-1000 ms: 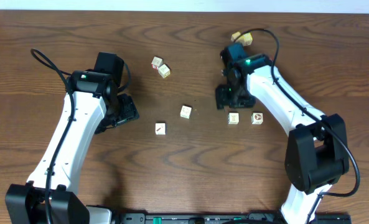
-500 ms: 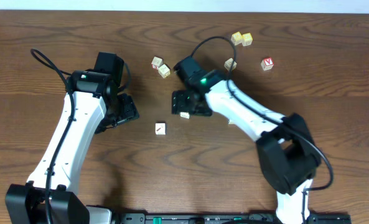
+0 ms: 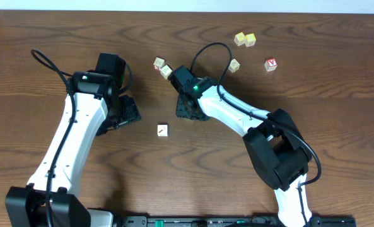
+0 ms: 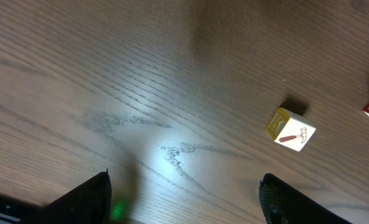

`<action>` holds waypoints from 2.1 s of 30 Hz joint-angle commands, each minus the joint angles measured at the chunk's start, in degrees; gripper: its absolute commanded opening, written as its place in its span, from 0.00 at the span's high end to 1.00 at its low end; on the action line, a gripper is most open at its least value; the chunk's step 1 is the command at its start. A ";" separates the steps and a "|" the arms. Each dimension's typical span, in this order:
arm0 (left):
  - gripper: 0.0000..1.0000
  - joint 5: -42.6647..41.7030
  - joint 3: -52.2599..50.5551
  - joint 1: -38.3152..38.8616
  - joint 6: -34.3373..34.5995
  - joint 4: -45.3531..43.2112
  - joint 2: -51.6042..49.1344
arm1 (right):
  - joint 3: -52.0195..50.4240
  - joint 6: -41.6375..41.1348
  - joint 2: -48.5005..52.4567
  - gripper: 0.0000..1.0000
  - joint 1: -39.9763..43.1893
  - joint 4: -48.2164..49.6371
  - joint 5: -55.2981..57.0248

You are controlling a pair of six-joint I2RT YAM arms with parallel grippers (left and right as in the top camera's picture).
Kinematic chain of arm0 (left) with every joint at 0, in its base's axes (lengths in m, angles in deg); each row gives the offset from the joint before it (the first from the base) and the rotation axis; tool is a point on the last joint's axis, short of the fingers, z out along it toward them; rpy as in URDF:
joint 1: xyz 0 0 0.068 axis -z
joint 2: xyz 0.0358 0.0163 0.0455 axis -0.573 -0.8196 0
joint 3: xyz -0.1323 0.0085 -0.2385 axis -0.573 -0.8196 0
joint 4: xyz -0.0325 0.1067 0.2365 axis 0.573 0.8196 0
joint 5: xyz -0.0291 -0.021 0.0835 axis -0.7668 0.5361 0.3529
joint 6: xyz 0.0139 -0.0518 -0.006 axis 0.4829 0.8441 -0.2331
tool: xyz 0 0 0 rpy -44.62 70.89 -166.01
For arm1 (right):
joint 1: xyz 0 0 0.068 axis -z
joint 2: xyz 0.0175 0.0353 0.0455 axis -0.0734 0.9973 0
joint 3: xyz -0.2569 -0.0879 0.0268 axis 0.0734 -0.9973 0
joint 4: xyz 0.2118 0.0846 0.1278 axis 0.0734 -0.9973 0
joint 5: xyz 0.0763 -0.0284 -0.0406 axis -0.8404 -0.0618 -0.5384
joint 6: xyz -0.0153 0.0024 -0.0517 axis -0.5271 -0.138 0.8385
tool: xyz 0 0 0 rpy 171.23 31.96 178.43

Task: Lift 4 blocks
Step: 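Grasp the 8 frog block with the right gripper, place in the row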

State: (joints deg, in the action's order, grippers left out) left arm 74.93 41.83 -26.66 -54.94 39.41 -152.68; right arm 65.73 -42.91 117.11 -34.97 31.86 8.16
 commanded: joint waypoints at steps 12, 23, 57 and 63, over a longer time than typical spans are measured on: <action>0.24 1.14 -0.61 -0.13 0.94 1.01 0.11 | 0.15 5.86 0.20 0.80 3.43 -7.63 0.90; 0.24 1.14 -0.61 -0.13 0.94 0.98 0.11 | 0.15 22.21 0.20 0.82 11.32 -17.42 -6.45; 0.24 1.11 -0.61 -0.13 0.94 1.03 0.11 | 5.53 23.91 0.17 0.54 11.50 -19.26 -5.33; 0.24 1.14 -0.61 -0.13 0.94 1.01 0.11 | 17.90 27.15 0.17 0.44 11.41 -29.51 -5.35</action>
State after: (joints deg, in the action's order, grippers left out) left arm 74.91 41.83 -26.66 -54.94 40.09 -152.68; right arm 78.01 -18.12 117.24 -23.67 4.98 2.54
